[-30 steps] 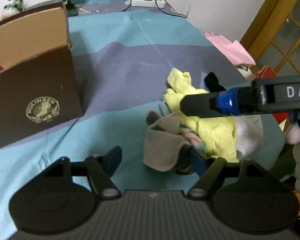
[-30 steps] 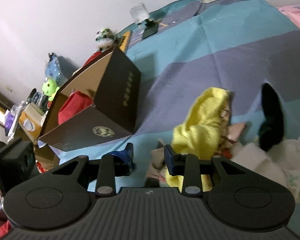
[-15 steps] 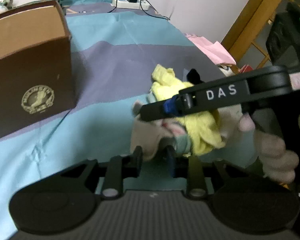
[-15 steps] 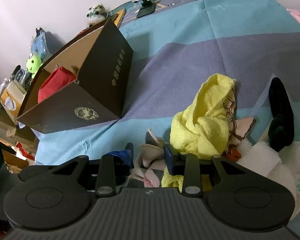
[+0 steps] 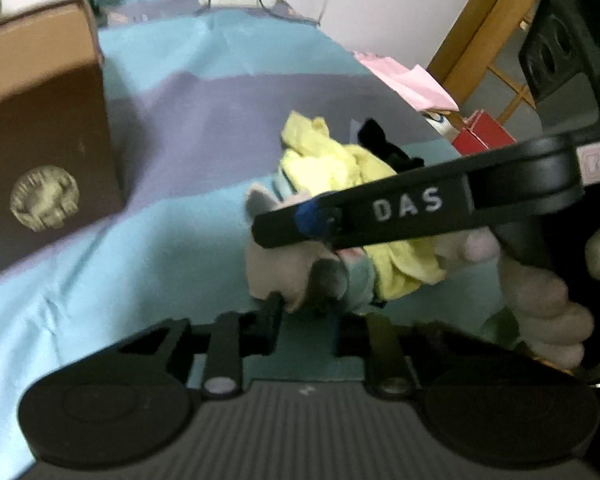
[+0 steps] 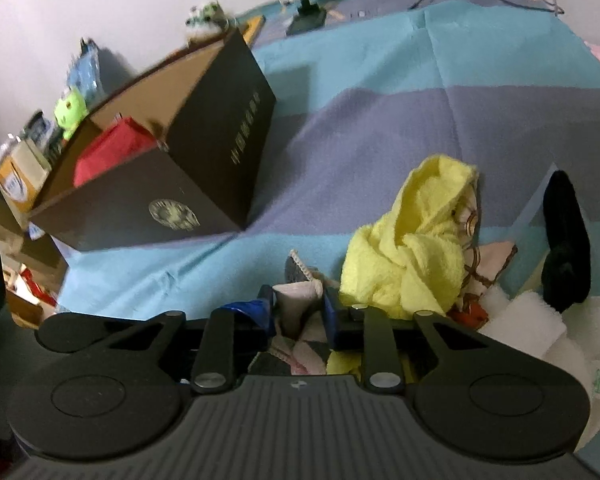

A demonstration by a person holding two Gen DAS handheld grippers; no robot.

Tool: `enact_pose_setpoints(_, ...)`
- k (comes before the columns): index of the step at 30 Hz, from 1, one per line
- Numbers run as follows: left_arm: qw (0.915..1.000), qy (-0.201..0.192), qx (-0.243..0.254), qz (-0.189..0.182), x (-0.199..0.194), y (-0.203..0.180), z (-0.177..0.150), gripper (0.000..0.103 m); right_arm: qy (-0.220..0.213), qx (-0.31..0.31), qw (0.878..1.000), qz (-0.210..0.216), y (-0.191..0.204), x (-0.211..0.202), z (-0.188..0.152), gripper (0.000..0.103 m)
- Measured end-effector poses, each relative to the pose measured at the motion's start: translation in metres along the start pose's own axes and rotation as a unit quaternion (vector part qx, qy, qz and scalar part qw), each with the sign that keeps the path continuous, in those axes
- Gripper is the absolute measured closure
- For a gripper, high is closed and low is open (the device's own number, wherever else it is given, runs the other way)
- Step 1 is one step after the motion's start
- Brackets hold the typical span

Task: Organize soft objects
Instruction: 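Lift the grey fleece cloth and carry it over the cardboard box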

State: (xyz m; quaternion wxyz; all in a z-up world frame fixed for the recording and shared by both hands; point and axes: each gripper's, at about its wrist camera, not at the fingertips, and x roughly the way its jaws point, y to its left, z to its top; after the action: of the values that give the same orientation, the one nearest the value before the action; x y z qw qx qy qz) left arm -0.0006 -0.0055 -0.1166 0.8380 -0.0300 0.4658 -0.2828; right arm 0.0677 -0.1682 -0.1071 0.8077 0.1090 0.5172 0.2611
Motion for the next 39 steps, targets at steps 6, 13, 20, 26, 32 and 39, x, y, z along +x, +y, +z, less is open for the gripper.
enact_pose_setpoints(6,0.9979,-0.052,0.034,0.013,-0.038,-0.009,0.015,0.086,-0.057,0.018,0.997,0.051,0.007,-0.032,0.016,0.099)
enact_pose_setpoints(13,0.9862,-0.143,0.075,0.038,-0.099,-0.005,0.052,0.086,-0.149,-0.014,0.984,0.101,0.039,-0.064,0.06,0.099)
enact_pose_setpoints(20,0.9737,-0.2,0.076,0.078,-0.139,0.04,0.092,0.086,-0.185,-0.042,0.974,0.125,0.078,-0.041,0.122,0.099)
enact_pose_setpoints(26,0.9791,-0.172,0.039,0.102,-0.133,0.111,0.117,0.086,-0.141,-0.039,0.983,0.112,0.109,0.023,0.163,0.099)
enact_pose_setpoints(32,0.9851,-0.117,-0.004,0.126,-0.113,0.181,0.125,0.086,-0.081,-0.021,0.991,0.107,0.129,0.089,0.183,0.099)
enact_pose_setpoints(39,0.9812,-0.051,-0.048,0.18,-0.093,0.24,0.121,0.084,-0.027,-0.013,0.995,0.099,0.154,0.15,0.189,0.099)
